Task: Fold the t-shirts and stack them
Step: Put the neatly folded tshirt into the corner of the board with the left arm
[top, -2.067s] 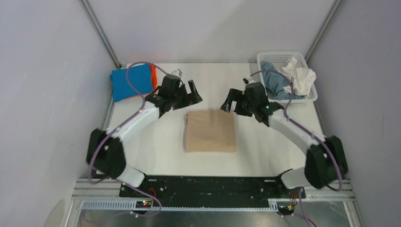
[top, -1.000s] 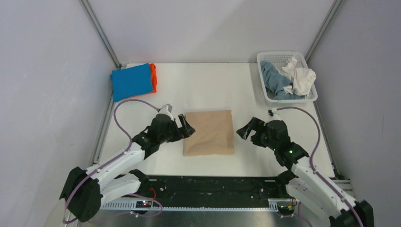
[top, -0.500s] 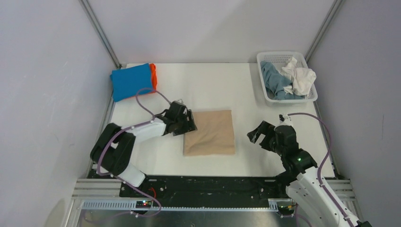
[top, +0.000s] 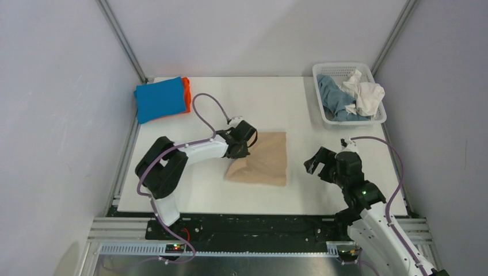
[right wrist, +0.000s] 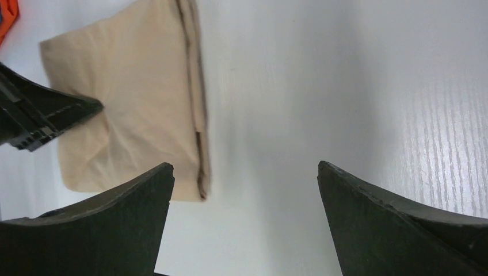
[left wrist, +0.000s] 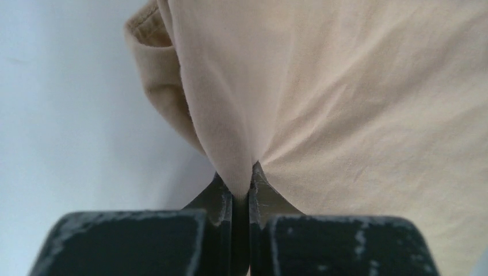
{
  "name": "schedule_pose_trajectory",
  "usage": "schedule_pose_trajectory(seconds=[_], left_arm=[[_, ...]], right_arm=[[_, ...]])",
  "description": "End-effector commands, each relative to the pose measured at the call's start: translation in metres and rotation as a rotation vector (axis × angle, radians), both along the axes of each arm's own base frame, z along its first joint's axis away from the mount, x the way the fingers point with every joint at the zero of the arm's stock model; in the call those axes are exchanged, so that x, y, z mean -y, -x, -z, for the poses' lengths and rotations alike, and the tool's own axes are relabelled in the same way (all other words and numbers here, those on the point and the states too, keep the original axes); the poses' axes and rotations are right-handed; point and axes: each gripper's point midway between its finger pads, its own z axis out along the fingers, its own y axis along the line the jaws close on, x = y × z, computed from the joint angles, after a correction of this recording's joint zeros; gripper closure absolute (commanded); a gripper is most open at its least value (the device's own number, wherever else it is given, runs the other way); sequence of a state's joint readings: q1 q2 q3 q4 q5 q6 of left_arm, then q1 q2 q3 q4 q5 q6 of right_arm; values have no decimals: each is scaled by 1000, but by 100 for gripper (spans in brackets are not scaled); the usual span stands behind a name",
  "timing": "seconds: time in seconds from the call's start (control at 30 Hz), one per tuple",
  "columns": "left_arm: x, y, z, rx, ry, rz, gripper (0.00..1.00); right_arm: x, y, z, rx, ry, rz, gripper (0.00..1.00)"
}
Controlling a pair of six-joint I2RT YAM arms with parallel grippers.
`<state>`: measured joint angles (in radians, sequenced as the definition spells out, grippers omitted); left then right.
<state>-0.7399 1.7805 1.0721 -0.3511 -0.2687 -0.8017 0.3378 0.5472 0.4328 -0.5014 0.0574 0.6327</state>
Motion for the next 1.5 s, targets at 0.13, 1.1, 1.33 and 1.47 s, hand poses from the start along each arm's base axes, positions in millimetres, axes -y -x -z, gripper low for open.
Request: schedule_pose_trajectory(seconds=[0.13,1.1,1.33,1.47], left_arm=[[-112,-75,-80,239,-522,-113,100],[-292,-263,-282,573,-717,-97,100],[-285,-269,-318,671,-650,-116,100],[-291,-276,-315,671,-641,-135,100]], right_arm=[[8,-4,5,29,69,-8,1],[11,-11,23,-8,107,-4,1],[12,-13,26,-19,113,7,1],[13,-15,27,-19,117,12,1]])
